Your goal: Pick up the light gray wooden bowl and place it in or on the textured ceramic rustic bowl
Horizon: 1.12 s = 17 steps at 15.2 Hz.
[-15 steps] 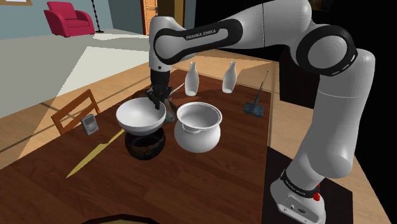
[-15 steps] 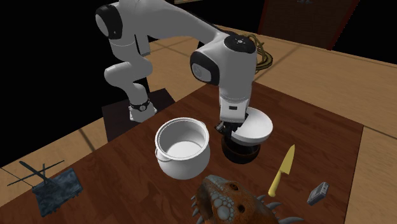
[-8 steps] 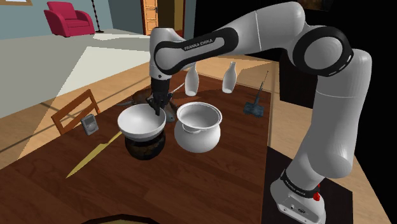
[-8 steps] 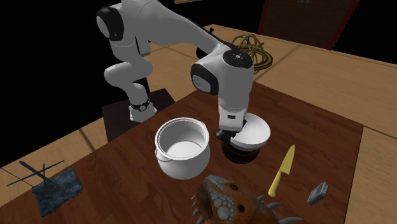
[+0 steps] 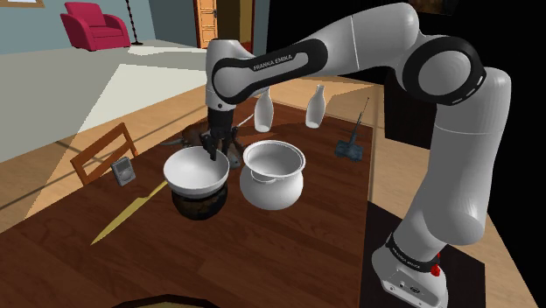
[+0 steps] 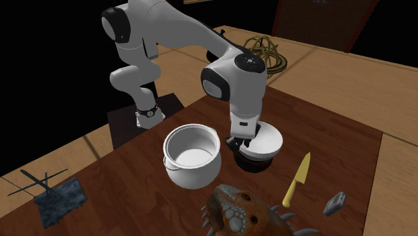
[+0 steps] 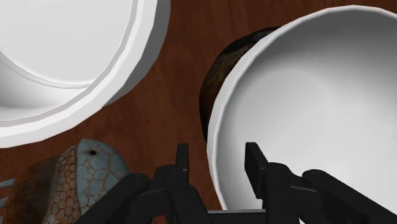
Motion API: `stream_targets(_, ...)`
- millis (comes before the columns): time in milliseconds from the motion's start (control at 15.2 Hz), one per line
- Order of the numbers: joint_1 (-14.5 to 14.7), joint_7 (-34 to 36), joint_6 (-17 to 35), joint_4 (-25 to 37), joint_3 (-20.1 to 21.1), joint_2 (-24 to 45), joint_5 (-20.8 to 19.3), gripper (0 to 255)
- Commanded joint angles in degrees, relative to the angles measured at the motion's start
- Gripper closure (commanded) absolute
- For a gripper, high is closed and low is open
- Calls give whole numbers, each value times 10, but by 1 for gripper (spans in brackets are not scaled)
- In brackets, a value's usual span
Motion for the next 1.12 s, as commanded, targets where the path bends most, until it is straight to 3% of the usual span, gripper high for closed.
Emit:
stream_targets(0,0,0,0,0,0,0,0,0)
stream_targets(264,0,0,0,0,0,0,0,0)
stream_targets(528,-5,-1,-66,48,-1,-18,2,0)
stream_targets(1056,-5,-1,-66,48,-1,-18,2,0)
